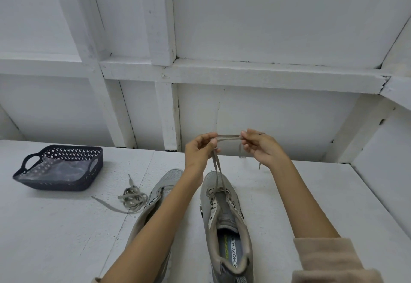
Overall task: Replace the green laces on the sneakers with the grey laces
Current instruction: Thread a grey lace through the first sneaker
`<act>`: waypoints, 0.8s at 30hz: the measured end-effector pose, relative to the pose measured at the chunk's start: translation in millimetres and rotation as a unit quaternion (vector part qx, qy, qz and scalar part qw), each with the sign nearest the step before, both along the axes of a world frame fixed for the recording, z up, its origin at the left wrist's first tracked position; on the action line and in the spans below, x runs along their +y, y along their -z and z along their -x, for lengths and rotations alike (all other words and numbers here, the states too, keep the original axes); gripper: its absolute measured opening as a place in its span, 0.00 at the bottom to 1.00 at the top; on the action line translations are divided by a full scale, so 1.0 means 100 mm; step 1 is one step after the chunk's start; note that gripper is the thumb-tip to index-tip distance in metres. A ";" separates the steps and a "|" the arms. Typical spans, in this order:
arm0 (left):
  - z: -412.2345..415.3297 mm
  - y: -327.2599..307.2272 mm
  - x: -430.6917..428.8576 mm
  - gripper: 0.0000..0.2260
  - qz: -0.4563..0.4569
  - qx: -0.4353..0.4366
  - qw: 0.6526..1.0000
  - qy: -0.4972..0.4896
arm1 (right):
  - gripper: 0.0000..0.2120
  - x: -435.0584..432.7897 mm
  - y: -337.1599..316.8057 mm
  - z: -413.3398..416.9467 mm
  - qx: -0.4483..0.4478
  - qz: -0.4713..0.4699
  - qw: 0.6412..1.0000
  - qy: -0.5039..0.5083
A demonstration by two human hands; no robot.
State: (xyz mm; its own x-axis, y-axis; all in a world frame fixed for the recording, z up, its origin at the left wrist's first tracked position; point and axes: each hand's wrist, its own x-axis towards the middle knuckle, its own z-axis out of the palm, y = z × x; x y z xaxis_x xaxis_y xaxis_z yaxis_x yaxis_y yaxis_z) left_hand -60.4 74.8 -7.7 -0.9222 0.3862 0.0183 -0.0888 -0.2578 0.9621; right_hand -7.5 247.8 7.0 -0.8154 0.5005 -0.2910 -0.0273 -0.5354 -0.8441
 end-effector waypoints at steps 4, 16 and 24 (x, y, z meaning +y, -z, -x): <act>0.01 0.05 -0.11 0.10 -0.019 -0.032 0.999 -0.016 | 0.03 0.18 0.15 -0.06 0.004 0.093 0.994 0.049; 0.04 0.25 -0.35 0.10 -0.065 -0.117 0.985 -0.108 | 0.06 0.47 0.39 -0.09 0.042 0.197 0.960 0.195; 0.05 0.30 -0.38 0.11 -0.046 -0.141 0.982 -0.116 | 0.12 0.31 0.32 0.01 0.062 0.096 0.977 0.182</act>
State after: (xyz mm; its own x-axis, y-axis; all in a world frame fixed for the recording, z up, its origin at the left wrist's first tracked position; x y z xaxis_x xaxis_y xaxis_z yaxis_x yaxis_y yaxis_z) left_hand -65.3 36.5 -37.9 -0.9588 0.1735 -0.2249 -0.2763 -0.3871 0.8796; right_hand -8.3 278.7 -25.0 -0.6287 0.7099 -0.3175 -0.3411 -0.6186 -0.7078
